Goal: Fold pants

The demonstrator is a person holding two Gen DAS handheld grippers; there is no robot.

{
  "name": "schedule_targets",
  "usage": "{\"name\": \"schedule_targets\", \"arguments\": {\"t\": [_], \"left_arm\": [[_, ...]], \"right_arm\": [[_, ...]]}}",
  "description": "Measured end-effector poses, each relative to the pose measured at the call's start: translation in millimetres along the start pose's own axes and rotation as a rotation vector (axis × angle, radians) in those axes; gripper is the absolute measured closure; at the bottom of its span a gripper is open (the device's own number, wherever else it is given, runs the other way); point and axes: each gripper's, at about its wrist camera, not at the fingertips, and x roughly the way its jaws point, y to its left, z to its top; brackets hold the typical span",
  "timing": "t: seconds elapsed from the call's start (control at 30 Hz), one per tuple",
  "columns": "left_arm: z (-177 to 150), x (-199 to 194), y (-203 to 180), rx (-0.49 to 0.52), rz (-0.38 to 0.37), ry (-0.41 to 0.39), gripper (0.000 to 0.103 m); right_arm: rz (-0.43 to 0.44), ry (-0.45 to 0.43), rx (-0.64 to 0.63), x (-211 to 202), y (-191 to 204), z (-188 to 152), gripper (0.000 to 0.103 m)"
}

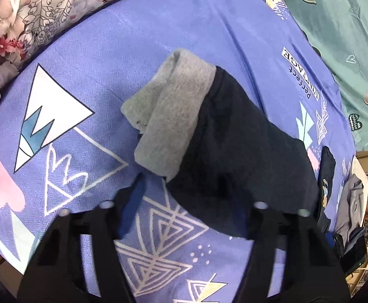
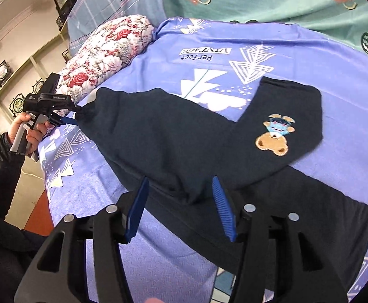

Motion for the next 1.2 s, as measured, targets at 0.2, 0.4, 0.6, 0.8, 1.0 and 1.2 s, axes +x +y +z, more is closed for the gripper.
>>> {"name": "schedule_targets", "arguments": {"t": [0.2,0.4,0.6,0.8,1.0,1.2], "left_arm": [[9,-2,-2,-0.029,-0.014,-0.024,0.071],[14,2,-8,-0.002,0.024,-0.059,0.084],[26,-25,-21,0.093,0.138,-0.183,0.087],[28,17,-5,0.11,0.271,-0.109,0.055],[29,2,0,0.094,0.268,-0.168,0.034],[14,-39,-16,0.155,0.305,-0.302,0.02]], "right_arm": [[-0.015,-0.006,0.021,-3,-6,-3,0.05],[-0.02,0.0,0.009,-3,-4,-1,0.05],[-0.032,-0.009,0.021,-5,-3,3,0.05],[-0.102,0.012,0.083,4,-15,8,0.049],[-0.195,-0.007,0.19,17,-37,43,0.044],[-0.378,0.019,0.207,64,-51,100,0.037]]}}
